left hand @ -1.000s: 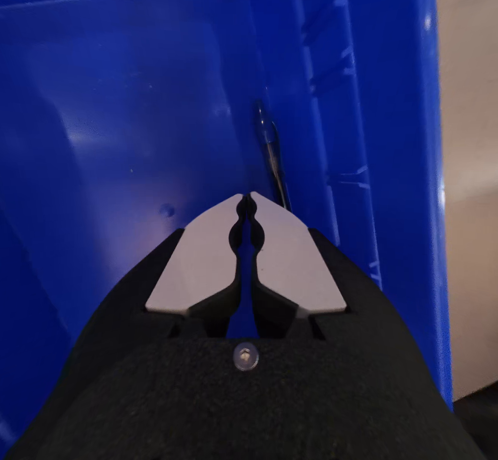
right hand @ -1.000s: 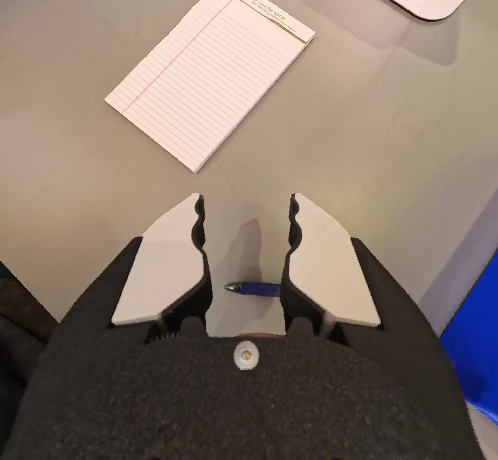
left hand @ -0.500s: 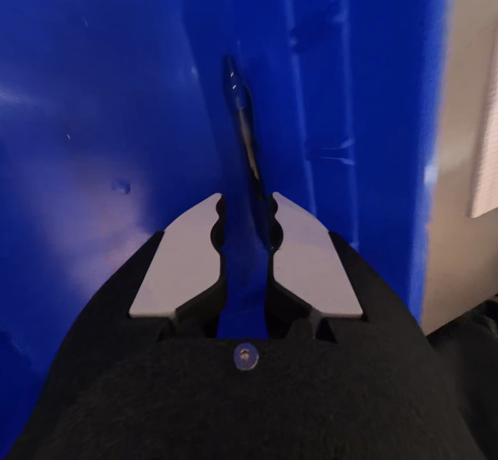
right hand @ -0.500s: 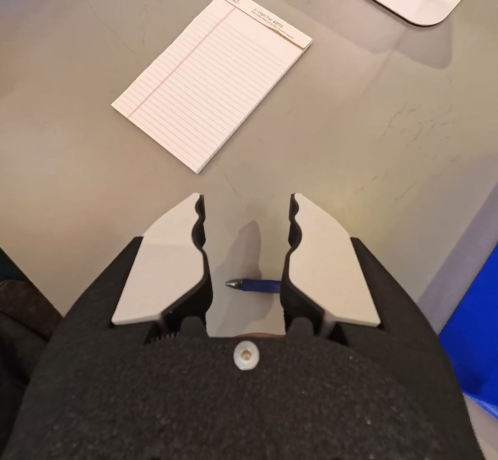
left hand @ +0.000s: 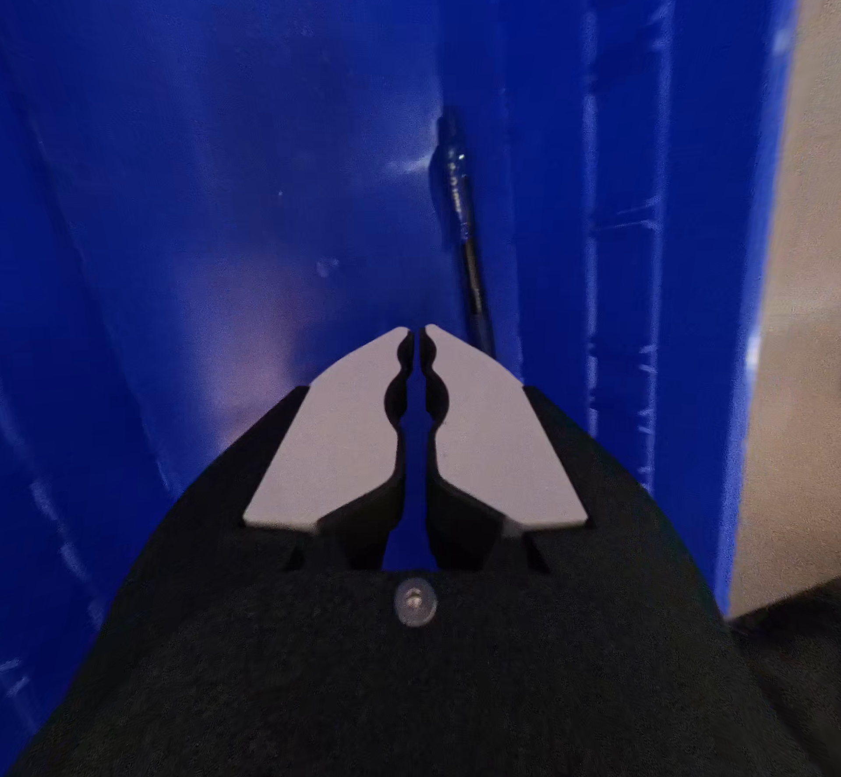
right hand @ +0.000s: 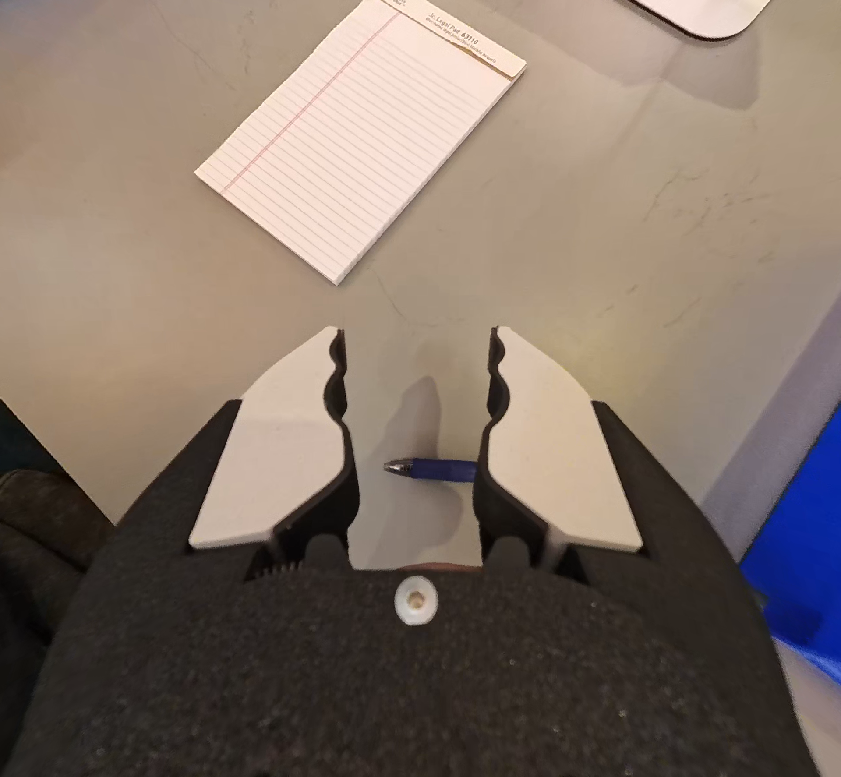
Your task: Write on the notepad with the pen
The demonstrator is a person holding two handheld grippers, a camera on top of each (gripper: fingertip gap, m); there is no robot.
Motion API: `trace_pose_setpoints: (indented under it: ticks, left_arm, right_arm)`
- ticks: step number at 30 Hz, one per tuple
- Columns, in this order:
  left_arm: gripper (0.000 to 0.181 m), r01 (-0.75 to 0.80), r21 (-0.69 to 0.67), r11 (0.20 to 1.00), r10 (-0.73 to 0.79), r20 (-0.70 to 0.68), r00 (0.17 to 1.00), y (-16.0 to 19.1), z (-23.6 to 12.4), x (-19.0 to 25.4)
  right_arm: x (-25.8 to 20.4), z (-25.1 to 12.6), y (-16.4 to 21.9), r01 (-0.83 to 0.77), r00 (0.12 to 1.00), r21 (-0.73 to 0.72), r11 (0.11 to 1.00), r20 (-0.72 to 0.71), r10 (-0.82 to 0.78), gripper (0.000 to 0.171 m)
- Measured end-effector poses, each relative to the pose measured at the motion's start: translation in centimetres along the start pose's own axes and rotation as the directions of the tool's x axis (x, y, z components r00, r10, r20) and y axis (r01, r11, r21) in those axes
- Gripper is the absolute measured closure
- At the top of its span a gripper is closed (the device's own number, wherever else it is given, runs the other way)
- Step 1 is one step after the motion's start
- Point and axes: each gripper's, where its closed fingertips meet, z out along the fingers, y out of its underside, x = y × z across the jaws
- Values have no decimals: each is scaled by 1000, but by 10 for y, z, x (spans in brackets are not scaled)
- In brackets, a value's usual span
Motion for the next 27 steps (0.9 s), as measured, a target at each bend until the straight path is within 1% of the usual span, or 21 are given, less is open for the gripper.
trace_pose_setpoints:
  ticks: [1, 2, 4, 8, 9, 11, 13, 14, 17, 20, 21, 23, 25, 27]
  left_arm:
    - [166, 10, 23, 1000, -9, -54, 999, -4, -6, 9]
    - [153, 16, 27, 1000, -14, -82, 997, -5, -9, 16]
    - [139, 1, -9, 1000, -2, -71, 998, -4, -6, 22]
    - [134, -12, -113, 994, 6, -61, 998, 5, 20, 31]
    - [138, -21, -127, 992, 16, -41, 999, 6, 27, 31]
    - [152, -40, -95, 995, 34, -71, 997, 1, 33, 38]
    - [166, -31, -96, 995, 20, -118, 993, 1, 34, 45]
    - [171, -33, -91, 995, 20, -141, 990, 1, 35, 48]
    - [171, -46, -88, 995, 34, -133, 990, 2, 33, 48]
    - [172, -23, -68, 997, 18, -69, 997, 2, 29, 33]
    - [172, -14, -72, 997, 8, -84, 996, 4, 26, 31]
    - [173, 3, -50, 999, -9, -117, 993, 4, 16, 29]
    - [173, 3, -33, 999, -6, -93, 996, 4, 1, 21]
    - [174, 6, 11, 1000, -5, -86, 996, -2, -19, 18]
  right_arm:
    - [-1, 0, 0, 0, 1000, 0, 1000, 3, 0, 111]
    - [-1, 0, 0, 3, 1000, 0, 1000, 4, -3, 111]
    - [-2, 1, 0, 5, 1000, 0, 1000, 8, -5, 111]
    - [-4, 2, 0, 10, 1000, 3, 1000, 15, -10, 111]
    - [-4, 1, 0, 11, 1000, 2, 1000, 15, -11, 111]
    - [-5, 1, 2, 11, 1000, 0, 1000, 16, -11, 111]
    - [-4, 1, 5, 10, 1000, -4, 1000, 16, -10, 111]
    - [-4, 0, 6, 9, 1000, -6, 1000, 15, -9, 111]
    - [-4, -1, 7, 6, 1000, -5, 1000, 13, -6, 111]
    - [-2, -3, 8, 2, 1000, -2, 1000, 9, -2, 111]
    - [-2, -4, 8, 0, 1000, -2, 1000, 9, 0, 111]
    - [0, -5, 9, 1, 1000, -6, 1000, 5, -1, 111]
    - [1, -5, 10, 1, 1000, -10, 1000, 3, -1, 111]
    - [1, -6, 8, 1, 1000, -6, 1000, 2, -1, 112]
